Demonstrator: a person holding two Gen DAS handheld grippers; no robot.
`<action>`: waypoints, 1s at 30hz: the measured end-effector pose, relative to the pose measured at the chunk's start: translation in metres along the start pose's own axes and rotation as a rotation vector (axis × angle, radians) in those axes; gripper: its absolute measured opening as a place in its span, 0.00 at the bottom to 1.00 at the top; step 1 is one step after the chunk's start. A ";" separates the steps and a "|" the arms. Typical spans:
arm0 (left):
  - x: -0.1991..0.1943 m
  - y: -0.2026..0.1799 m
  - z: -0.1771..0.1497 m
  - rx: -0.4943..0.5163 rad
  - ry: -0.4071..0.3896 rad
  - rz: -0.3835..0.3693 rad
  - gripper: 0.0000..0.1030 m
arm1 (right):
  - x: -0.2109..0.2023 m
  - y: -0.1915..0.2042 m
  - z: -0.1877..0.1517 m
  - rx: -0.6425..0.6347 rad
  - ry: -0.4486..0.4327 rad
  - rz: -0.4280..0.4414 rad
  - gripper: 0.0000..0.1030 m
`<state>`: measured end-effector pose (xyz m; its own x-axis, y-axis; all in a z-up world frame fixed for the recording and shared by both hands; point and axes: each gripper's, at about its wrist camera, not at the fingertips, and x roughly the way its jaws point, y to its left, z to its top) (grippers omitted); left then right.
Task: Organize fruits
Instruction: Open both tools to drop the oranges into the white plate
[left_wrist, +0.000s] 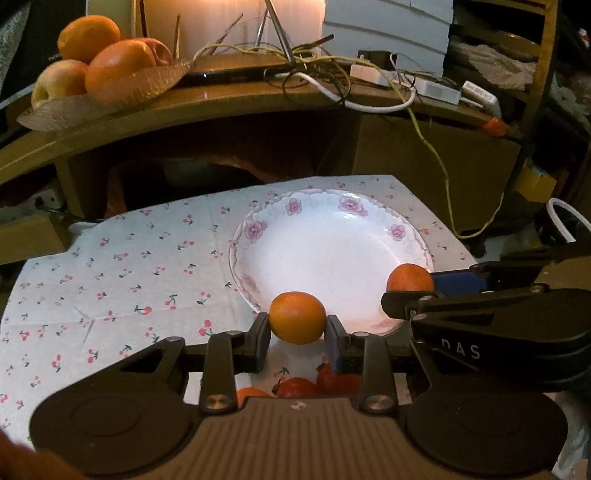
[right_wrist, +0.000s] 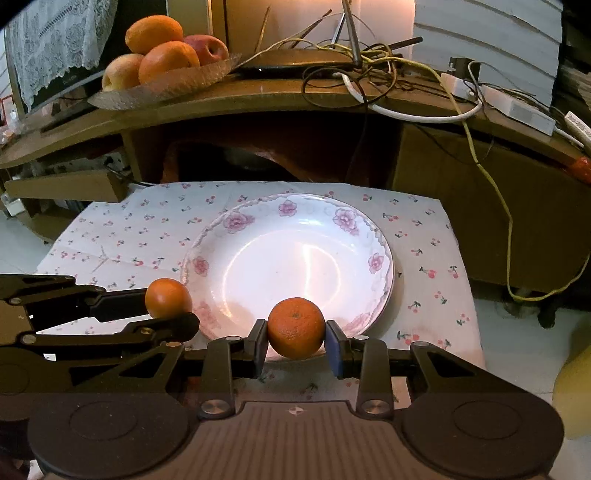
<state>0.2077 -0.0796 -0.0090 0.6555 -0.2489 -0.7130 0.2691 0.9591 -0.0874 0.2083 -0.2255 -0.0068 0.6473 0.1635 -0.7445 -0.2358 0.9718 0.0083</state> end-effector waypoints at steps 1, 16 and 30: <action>0.002 0.000 0.001 0.002 0.000 0.001 0.35 | 0.002 -0.001 0.001 -0.002 0.003 -0.001 0.34; 0.016 0.000 0.003 0.021 0.005 0.019 0.36 | 0.018 -0.005 0.004 0.000 0.010 0.005 0.36; -0.006 0.003 0.010 0.009 -0.039 0.017 0.39 | 0.004 -0.018 0.005 0.047 -0.045 -0.013 0.46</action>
<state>0.2116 -0.0766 0.0019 0.6873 -0.2376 -0.6864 0.2639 0.9621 -0.0688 0.2189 -0.2417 -0.0061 0.6822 0.1568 -0.7141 -0.1931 0.9807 0.0309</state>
